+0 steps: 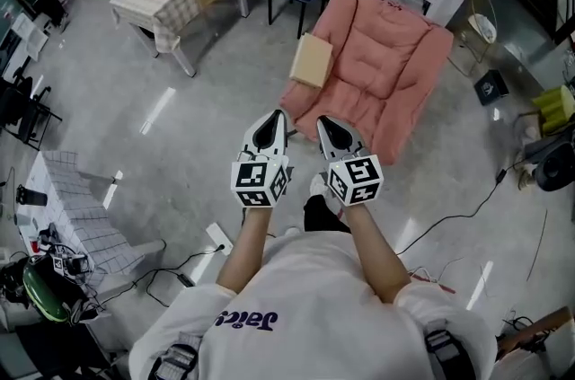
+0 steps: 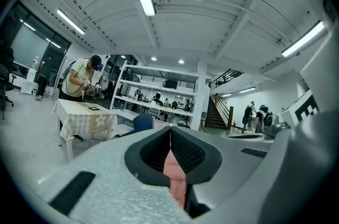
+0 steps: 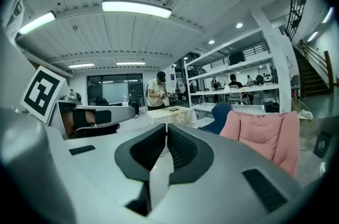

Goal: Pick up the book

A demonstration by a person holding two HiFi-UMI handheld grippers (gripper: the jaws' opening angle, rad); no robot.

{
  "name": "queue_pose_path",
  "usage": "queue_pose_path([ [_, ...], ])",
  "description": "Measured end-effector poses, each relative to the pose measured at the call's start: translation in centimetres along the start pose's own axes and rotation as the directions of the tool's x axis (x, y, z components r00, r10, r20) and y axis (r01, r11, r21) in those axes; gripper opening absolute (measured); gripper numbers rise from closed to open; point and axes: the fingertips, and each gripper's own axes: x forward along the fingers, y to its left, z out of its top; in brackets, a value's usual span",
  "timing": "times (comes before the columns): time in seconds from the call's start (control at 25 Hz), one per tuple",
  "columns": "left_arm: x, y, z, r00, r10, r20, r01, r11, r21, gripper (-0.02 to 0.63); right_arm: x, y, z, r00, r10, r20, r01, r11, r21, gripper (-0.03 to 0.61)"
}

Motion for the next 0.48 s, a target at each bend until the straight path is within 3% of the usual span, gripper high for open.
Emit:
queue_pose_path([
  [0.24,7.8,0.6,2.9,1.0,0.001,0.011,-0.002,0.996,0.091,0.017,6.3,-5.8,2.7,0.998,0.058,-0.015,-0.058,0.998,0.028,0.023],
  [0.48,15.7,1.2,4.1,1.0,0.005,0.013,-0.006,0.996,0.087,0.017,10.2,-11.7,6.1,0.998,0.057,0.032,-0.057,0.998,0.016,0.023],
])
